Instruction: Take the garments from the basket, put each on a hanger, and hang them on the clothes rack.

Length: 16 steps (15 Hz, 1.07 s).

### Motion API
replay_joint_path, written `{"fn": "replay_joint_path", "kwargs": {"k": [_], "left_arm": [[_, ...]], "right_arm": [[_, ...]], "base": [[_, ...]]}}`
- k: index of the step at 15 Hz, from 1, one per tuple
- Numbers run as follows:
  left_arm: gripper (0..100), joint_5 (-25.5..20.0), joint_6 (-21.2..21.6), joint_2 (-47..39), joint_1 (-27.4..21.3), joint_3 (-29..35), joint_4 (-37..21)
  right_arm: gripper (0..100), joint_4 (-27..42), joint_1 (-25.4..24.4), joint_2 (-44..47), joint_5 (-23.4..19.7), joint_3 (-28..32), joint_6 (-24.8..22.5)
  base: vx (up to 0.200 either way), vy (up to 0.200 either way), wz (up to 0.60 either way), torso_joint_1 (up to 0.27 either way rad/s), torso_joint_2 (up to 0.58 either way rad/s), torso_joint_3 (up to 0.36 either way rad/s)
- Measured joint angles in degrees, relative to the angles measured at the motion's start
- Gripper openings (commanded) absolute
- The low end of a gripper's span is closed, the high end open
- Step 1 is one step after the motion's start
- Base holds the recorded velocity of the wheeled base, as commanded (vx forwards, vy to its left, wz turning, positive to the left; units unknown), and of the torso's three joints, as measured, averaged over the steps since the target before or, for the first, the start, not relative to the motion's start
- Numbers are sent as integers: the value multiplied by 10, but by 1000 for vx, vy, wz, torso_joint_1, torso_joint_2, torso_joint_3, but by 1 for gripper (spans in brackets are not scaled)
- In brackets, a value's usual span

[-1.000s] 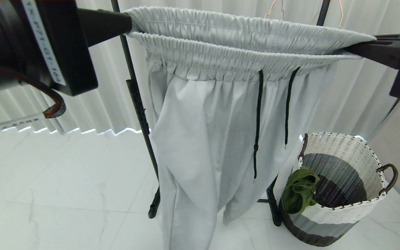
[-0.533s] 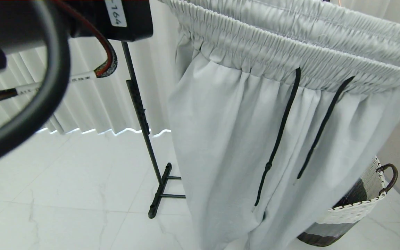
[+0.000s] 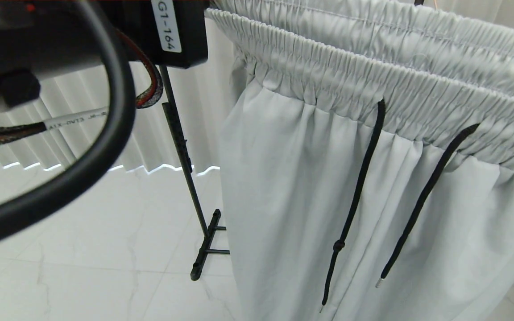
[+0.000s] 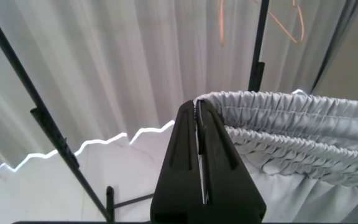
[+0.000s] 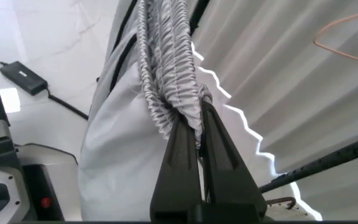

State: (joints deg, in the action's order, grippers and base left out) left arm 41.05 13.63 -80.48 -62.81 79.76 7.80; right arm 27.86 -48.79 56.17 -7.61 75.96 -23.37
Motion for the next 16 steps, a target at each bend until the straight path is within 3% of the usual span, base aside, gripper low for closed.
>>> {"fn": "replay_joint_path", "kwargs": {"k": [2,4,7,9,11,13,16], "left_arm": [[0,4,0,4,1,2,-23],[0,4,-1,20,0,8,-79],[0,4,-3,55,-5,10,-151],[0,4,-13,72,-25,3,-157],[0,4,-29,84,-69,-5,-158],[0,6,-50,94,-142,-12,-158],[0,63,-67,109,-224,-36,-158]], "right_arm": [[0,-2,-4,0,26,-4,-5],[0,-33,-4,9,109,-5,-8],[0,-163,-4,45,159,-11,-10],[0,-251,-3,81,179,-10,-15],[0,-305,-3,121,184,4,-28],[0,-314,-4,154,185,31,-31],[0,-315,-6,190,184,63,-42]], "base": [[0,0,0,0,0,0],[0,0,0,0,0,0],[0,0,0,0,0,0],[0,0,0,0,0,0],[0,0,0,0,0,0],[0,0,0,0,0,0],[0,0,0,0,0,0]]}}
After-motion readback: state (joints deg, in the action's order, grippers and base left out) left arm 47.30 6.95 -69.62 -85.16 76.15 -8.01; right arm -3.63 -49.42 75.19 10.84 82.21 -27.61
